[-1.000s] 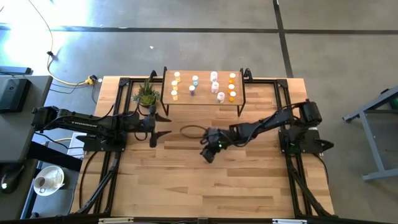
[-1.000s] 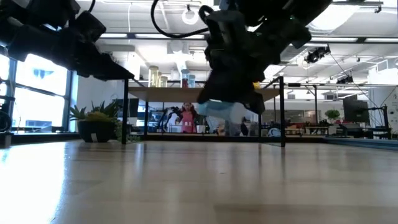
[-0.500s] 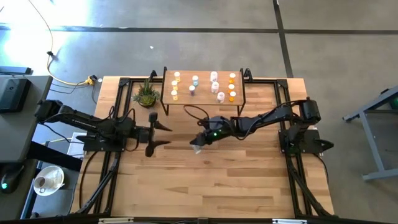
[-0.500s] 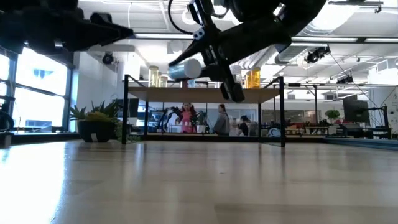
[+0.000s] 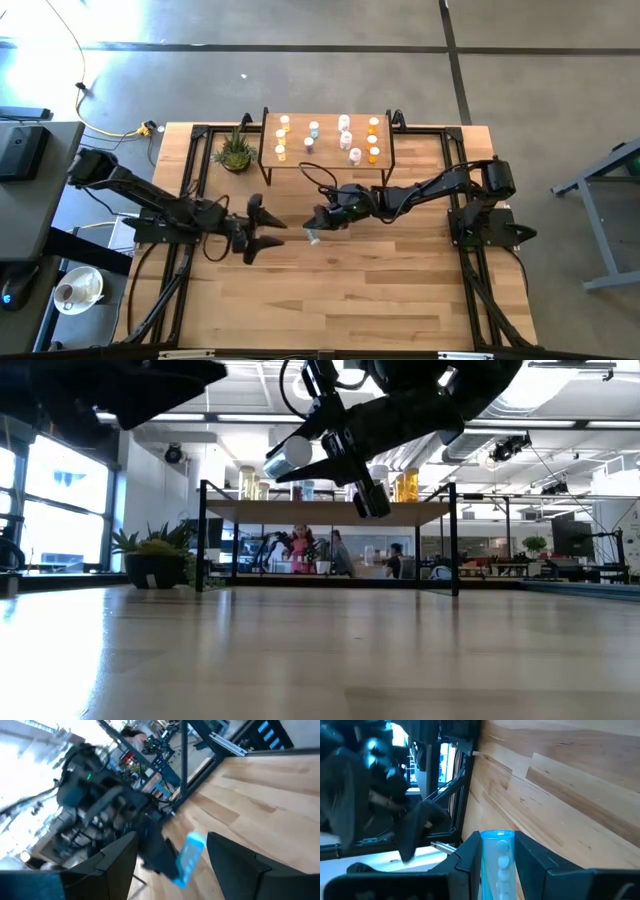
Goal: Pick and place medicine bottles onto shelf by color
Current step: Put the blue pill bottle on the shelf
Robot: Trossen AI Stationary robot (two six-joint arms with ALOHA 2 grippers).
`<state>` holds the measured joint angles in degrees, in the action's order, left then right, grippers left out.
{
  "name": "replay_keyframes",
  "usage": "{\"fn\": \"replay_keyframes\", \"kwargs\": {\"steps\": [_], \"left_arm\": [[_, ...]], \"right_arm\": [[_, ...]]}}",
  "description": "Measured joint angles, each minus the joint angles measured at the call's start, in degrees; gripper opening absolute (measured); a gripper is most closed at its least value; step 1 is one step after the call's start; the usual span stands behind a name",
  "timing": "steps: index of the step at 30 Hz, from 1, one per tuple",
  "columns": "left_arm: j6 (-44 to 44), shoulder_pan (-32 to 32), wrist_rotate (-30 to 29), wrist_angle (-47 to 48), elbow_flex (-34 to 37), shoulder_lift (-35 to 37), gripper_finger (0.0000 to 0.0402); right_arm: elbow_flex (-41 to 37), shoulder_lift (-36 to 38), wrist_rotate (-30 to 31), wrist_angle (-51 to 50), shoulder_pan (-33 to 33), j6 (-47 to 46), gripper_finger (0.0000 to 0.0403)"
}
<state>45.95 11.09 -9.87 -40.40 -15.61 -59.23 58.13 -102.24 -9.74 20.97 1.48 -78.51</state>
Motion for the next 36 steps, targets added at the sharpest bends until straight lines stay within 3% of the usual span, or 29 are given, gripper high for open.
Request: {"fn": "replay_keyframes", "kwargs": {"steps": [10, 17, 27, 36], "left_arm": [[12.8, 1.88, -3.48, 1.83, -10.16, -14.21, 0.0229], [14.3, 1.88, -8.05, 1.99, -13.11, -21.48, 0.0229], [14.46, 1.88, -12.03, 0.56, -14.18, -28.02, 0.021], [15.79, 1.08, -16.07, -0.32, -14.21, -28.95, 0.0185]], "right_arm": [[0.0, 0.0, -0.07, 0.61, 0.0, -1.79, 0.0087], [0.0, 0.0, -0.45, 0.76, 0.0, -3.96, 0.0087], [-0.02, 0.0, -0.44, 0.9, 0.0, -3.74, 0.0087], [-0.02, 0.0, -0.24, 0.94, -0.15, -3.76, 0.0087]]}}
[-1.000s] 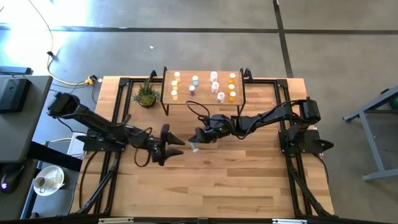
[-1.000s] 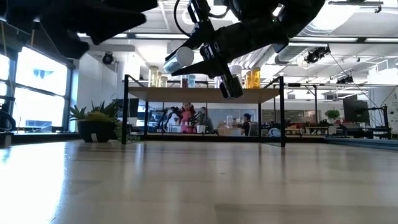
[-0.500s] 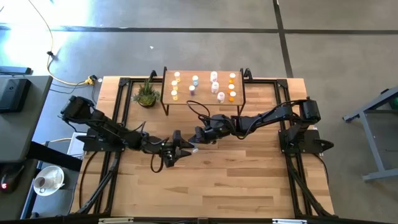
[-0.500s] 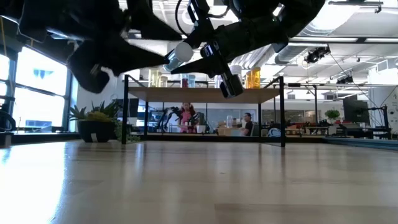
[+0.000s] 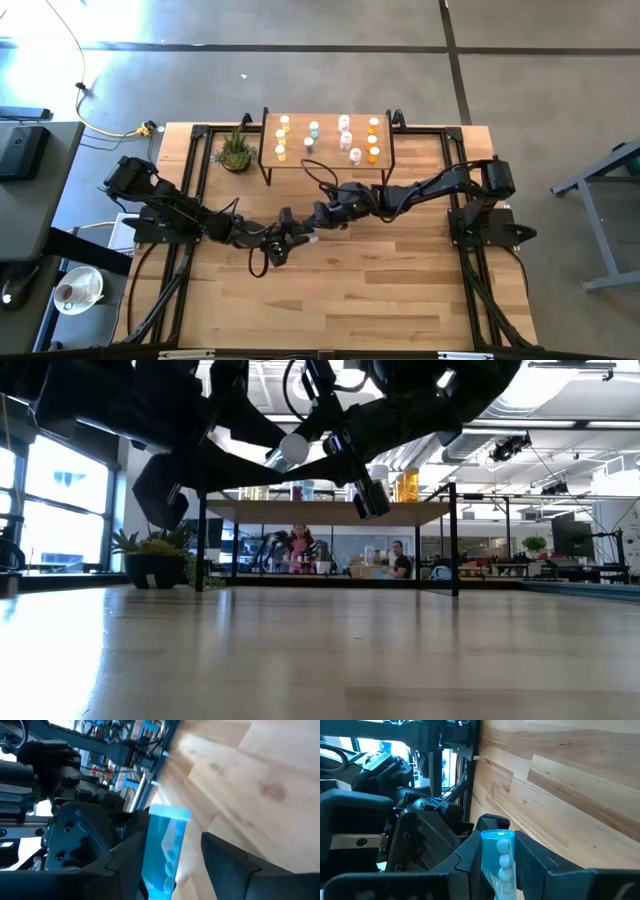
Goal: Pick and place medicine bottles onto shelf by color
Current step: Put the blue pill bottle on the shelf
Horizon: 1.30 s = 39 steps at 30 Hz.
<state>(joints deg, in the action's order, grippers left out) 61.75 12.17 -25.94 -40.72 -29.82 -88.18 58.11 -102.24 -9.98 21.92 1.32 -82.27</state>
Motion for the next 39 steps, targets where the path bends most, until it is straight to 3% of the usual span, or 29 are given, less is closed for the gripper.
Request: {"fn": "replay_keyframes", "kwargs": {"steps": [10, 23, 39], "left_arm": [[5.25, 0.32, -1.74, 0.0, 0.0, 0.0, 0.0165], [5.74, 0.32, -1.74, -0.1, -0.02, 0.0, 0.0097], [4.48, 0.36, -1.79, -1.87, 0.11, -0.11, 0.0091]], "right_arm": [[0.0, 0.0, -0.62, 0.19, 0.01, -0.01, 0.0087], [0.0, -0.09, -0.87, -0.03, 0.04, 1.56, 0.0087], [0.0, -0.09, -0.29, 0.02, 0.07, 6.88, 0.0104]]}}
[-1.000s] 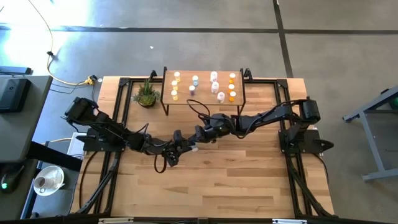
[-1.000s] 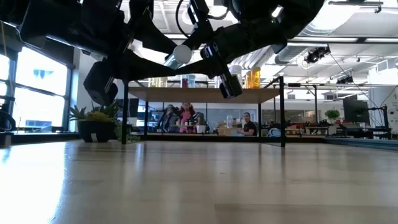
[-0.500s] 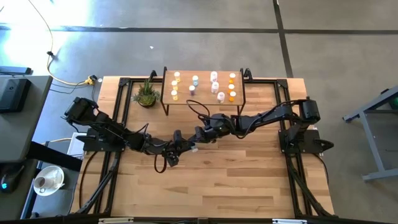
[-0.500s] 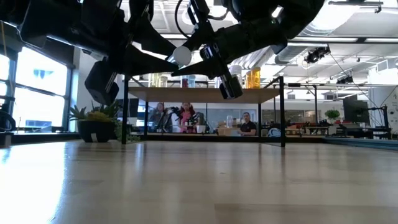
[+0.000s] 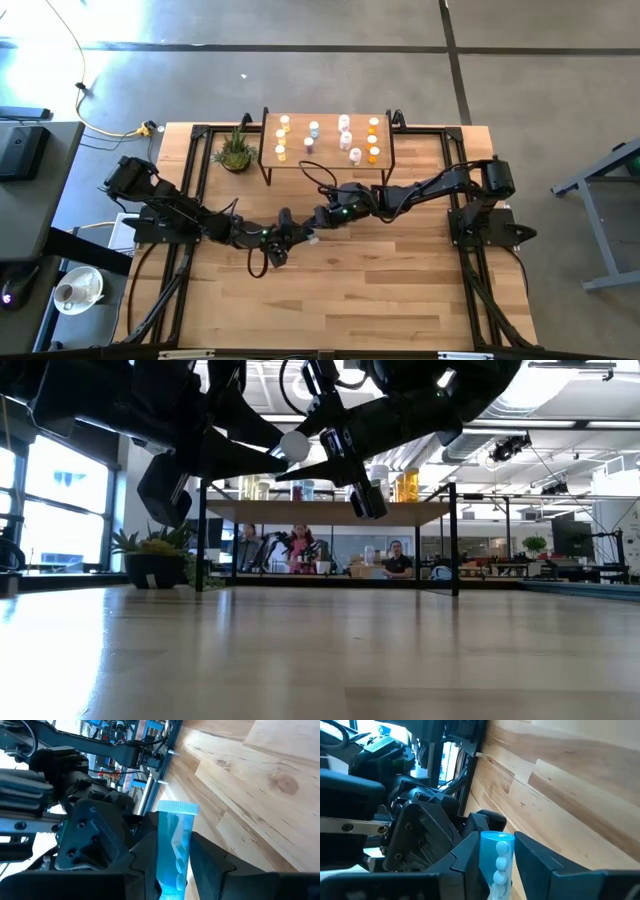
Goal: Pick and place medicine bottles onto shelf by color
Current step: Put the blue pill bottle on the shelf
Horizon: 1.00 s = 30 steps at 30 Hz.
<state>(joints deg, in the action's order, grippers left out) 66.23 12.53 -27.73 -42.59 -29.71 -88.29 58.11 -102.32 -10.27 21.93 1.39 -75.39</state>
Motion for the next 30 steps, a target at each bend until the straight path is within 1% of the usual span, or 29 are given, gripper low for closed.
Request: {"fn": "replay_keyframes", "kwargs": {"steps": [6, 9, 14, 17, 23, 26, 30], "left_arm": [[-4.3, 0.0, 0.01, -0.25, 0.0, 0.0, 0.0091], [-6.02, 0.01, 0.0, -0.1, 0.0, 0.0, 0.009], [-8.36, 1.09, -0.45, -0.25, 0.0, 0.0, 0.009], [-10.54, 1.85, -1.98, -0.33, 0.0, 0.0, 0.009], [-16.16, 2.16, -4.74, -0.48, 0.0, 0.0, 0.009], [-19.49, 2.16, -4.92, -0.5, 0.0, 0.0, 0.009], [-23.77, 2.19, -4.92, -0.52, 0.0, 0.0, 0.009]], "right_arm": [[0.0, 0.09, 1.3, 0.15, 0.0, 3.15, 0.0141], [0.0, 0.09, 2.23, 0.2, -0.01, 4.76, 0.0151], [0.09, 0.13, 1.76, 0.57, -0.62, 8.54, 0.0155], [0.09, 0.13, 0.82, 0.52, -1.05, 11.27, 0.0156], [0.09, 0.13, 0.8, 0.39, -1.77, 16.37, 0.0156], [0.09, 0.58, 1.6, 0.06, -1.9, 19.62, 0.0156], [0.07, 2.46, 4.65, -0.46, -1.88, 25.31, 0.0156]]}}
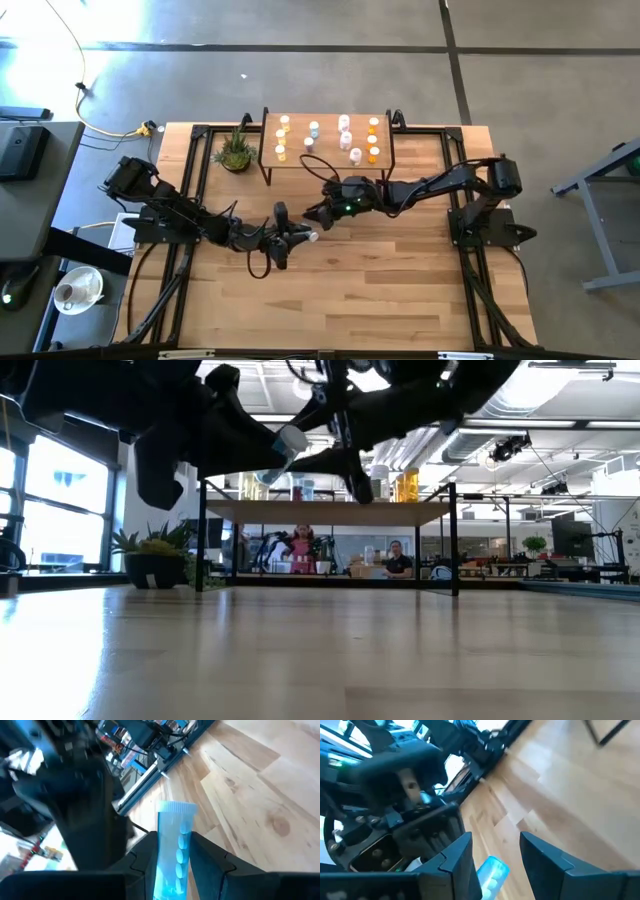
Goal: Pick and place medicine bottles onto shelf by color
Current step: Put the blue pill bottle on the shelf
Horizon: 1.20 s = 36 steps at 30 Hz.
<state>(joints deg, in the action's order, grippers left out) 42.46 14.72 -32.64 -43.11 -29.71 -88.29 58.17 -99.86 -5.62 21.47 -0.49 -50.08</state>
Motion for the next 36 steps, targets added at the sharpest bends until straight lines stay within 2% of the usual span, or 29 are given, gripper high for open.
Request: {"fn": "replay_keyframes", "kwargs": {"steps": [9, 19, 29, 36], "left_arm": [[-13.23, -1.27, -0.09, -0.68, 0.0, 0.02, 0.009], [-24.24, -7.1, -1.28, -1.85, -0.02, 0.02, 0.009], [-31.16, -13.91, -1.07, -3.89, -0.02, 0.09, 0.009], [-34.75, -17.26, -1.03, -3.91, -0.02, 0.09, 0.009]], "right_arm": [[0.0, 6.6, 5.81, -3.69, 0.0, 12.55, 0.0156], [0.0, 13.54, 7.21, -7.6, 0.0, 29.0, 0.0156], [0.0, 14.11, 7.19, -8.76, -1.2, 44.85, 0.0156], [0.0, 14.09, 6.71, -8.37, -4.22, 47.54, 0.0185]]}}
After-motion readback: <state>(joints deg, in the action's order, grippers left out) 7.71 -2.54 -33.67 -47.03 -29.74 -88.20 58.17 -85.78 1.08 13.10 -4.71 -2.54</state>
